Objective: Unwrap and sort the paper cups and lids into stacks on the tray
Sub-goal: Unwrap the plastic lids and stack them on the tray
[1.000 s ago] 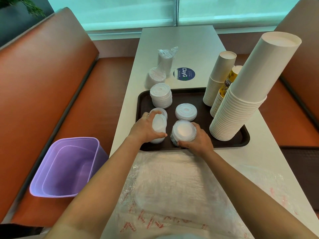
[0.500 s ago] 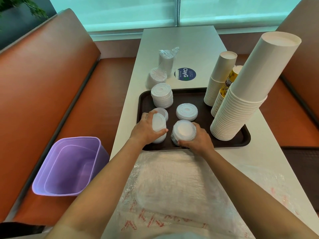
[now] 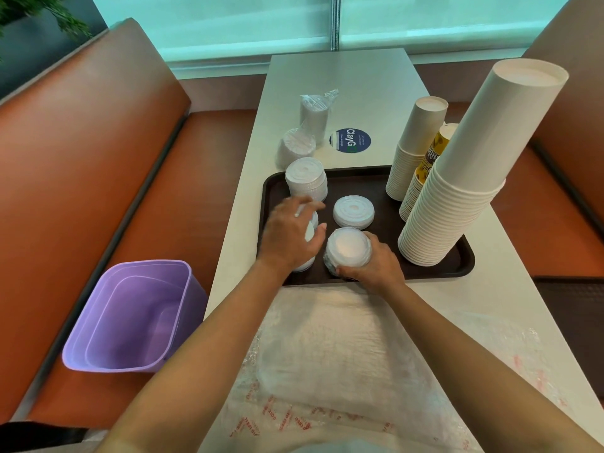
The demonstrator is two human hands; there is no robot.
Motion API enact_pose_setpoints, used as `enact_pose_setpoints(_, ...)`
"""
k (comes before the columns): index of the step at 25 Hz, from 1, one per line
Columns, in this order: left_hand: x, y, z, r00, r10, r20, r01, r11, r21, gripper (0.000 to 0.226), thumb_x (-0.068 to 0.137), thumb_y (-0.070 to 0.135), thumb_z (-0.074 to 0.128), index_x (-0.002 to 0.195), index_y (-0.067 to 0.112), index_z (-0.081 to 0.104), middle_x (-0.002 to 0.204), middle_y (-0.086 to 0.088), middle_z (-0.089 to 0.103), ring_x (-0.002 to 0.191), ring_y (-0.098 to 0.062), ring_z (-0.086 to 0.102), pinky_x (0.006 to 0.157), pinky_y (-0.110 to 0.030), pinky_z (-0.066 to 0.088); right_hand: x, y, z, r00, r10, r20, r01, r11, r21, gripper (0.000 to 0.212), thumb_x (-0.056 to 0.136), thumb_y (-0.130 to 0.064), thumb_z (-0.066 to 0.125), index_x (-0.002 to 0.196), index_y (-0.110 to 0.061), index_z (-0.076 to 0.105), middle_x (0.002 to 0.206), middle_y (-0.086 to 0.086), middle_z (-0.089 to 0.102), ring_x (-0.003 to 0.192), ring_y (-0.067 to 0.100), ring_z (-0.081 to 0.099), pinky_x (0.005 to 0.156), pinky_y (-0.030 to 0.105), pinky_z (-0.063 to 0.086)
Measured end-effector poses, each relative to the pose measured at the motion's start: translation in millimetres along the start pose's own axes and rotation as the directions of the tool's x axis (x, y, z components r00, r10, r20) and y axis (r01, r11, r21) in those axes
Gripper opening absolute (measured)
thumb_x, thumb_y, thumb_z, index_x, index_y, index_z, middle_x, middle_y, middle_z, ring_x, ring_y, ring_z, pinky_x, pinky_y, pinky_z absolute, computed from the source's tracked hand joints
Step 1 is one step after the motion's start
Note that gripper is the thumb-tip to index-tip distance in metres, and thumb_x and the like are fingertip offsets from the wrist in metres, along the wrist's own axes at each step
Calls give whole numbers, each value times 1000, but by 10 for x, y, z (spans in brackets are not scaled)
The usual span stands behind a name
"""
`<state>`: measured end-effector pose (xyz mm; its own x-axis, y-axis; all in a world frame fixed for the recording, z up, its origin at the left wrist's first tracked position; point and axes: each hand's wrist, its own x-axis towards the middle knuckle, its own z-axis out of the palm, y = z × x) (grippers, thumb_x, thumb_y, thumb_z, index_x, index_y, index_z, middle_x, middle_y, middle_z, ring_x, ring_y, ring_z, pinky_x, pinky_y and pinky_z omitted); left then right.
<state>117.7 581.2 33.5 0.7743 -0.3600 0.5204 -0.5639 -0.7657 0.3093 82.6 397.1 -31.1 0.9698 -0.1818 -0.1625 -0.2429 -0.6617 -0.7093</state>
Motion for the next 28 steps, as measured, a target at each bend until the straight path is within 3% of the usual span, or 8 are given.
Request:
enact_pose_setpoints(3, 62, 398, 137, 939, 49, 341, 38, 969, -243, 26, 90, 13, 51, 111, 9, 65, 113, -8, 63, 98, -26, 61, 85, -36, 49, 4, -32, -2, 1000, 0, 20, 1, 998, -64, 90, 54, -49, 84, 131, -24, 44, 116, 1, 60, 109, 25, 55, 89, 37, 45)
enact_pose_setpoints(5, 76, 514, 300, 855, 9, 518, 45, 995, -91, 32, 94, 16, 49, 126, 15, 56, 129, -4, 54, 115, -23, 53, 94, -35, 43, 3, -48, 7, 999, 9, 32, -4, 991, -133, 89, 59, -49, 81, 134, -22, 40, 123, 1, 57, 117, 27, 48, 94, 38, 39)
enact_pose_setpoints(9, 226, 513, 395, 741, -80, 666, -8, 992, 128, 59, 92, 25, 56, 144, 17, 30, 150, -7, 31, 136, -24, 30, 105, -41, 37, 37, 8, -41, 997, 46, 69, -45, 999, -13, 96, 59, -39, 85, 139, -20, 35, 126, 4, 55, 121, 28, 46, 98, 41, 40)
enact_pose_setpoints(13, 384, 525, 410, 642, -112, 759, 9, 990, 139, 72, 85, 30, 65, 145, 17, 27, 142, -9, 38, 127, -29, 42, 99, -42, 43, 31, 84, -77, 998, -4, 56, -3, 992, 129, 100, 57, -30, 88, 140, -26, 34, 127, 0, 56, 116, 21, 51, 96, 40, 44)
enact_pose_setpoints(18, 447, 540, 341, 663, -120, 739, 68, 993, 100, 67, 80, 36, 71, 135, 17, 38, 132, -9, 43, 120, -26, 43, 97, -41, 43, -1, 121, -142, 997, -37, 61, 19, 960, 278, 96, 61, -15, 88, 139, -25, 32, 120, -6, 49, 110, 13, 46, 86, 26, 40)
enact_pose_setpoints(23, 447, 578, 236, 632, -133, 763, 164, 986, 36, 51, 88, 18, 59, 134, 20, 38, 126, -11, 52, 109, -27, 53, 87, -35, 44, 21, 142, -141, 997, -26, 75, 1, 946, 325, 95, 63, -13, 86, 140, -25, 32, 117, -8, 46, 108, 12, 46, 80, 21, 41)
enact_pose_setpoints(26, 470, 586, 72, 723, -173, 668, 341, 931, -128, 44, 88, 13, 58, 131, 14, 49, 125, -13, 55, 113, -28, 53, 87, -29, 41, 32, 165, -110, 999, -28, 40, 12, 936, 351, 94, 57, -19, 90, 135, -27, 38, 118, -10, 51, 110, 12, 51, 87, 25, 41)
enact_pose_setpoints(28, 501, 525, -112, 825, -267, 498, 421, 878, -228, 41, 90, 12, 57, 130, 8, 51, 126, -14, 55, 116, -27, 51, 92, -28, 37, 39, 180, -87, 999, -44, 26, 32, 939, 343, 99, 50, -20, 92, 134, -25, 41, 124, -8, 51, 114, 12, 49, 95, 26, 39)
